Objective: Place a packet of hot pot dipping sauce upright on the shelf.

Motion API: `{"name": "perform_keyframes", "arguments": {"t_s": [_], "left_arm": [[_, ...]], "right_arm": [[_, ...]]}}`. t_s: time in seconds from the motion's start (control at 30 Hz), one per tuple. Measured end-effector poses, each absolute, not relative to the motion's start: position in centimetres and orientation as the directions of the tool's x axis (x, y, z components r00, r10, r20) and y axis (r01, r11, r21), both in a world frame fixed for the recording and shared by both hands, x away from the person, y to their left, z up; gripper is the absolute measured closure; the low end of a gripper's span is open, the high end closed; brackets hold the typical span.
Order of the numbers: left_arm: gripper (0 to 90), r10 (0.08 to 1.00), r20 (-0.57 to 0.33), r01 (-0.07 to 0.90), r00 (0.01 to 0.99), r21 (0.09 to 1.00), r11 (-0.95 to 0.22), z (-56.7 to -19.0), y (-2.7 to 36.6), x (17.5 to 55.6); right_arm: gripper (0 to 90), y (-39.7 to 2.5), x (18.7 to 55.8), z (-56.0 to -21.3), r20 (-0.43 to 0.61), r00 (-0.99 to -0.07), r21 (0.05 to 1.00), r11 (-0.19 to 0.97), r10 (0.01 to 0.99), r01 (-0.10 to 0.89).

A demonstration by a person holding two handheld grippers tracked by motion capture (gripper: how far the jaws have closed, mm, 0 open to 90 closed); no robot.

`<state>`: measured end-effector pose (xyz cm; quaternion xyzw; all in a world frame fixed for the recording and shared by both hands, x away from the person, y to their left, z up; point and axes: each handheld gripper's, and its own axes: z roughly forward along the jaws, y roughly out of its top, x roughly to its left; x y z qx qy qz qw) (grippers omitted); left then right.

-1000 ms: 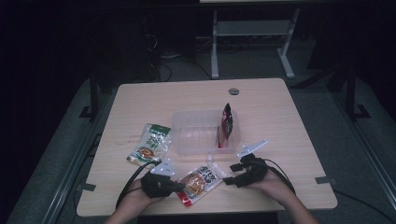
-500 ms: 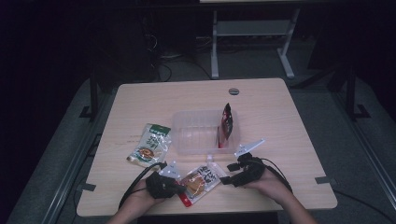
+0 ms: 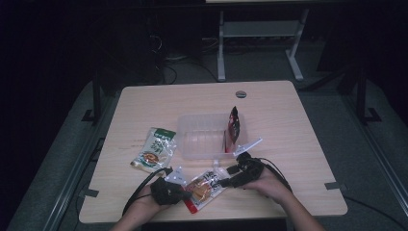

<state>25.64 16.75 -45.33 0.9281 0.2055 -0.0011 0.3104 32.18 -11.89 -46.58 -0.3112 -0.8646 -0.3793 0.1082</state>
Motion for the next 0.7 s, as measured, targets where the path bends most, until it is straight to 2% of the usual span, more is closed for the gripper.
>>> {"name": "perform_keyframes", "arguments": {"t_s": [0.5, 0.6, 0.7], "left_arm": [[90.0, 0.377, -0.136, 0.383, 0.916, 0.574, -0.724, -45.3, 16.8, 25.7], [90.0, 0.376, -0.15, 0.39, 0.915, 0.571, -0.722, -45.3, 16.9, 25.8], [90.0, 0.374, -0.15, 0.389, 0.915, 0.571, -0.723, -45.3, 16.9, 25.9]], "right_arm": [[44.1, -11.1, 33.4, -47.3, 0.524, -0.759, 0.58, 0.491, 0.386, 0.65], [48.5, -10.7, 33.7, -47.5, 0.545, -0.752, 0.575, 0.489, 0.37, 0.656], [55.4, -10.5, 33.5, -47.5, 0.521, -0.774, 0.584, 0.511, 0.36, 0.631]]}}
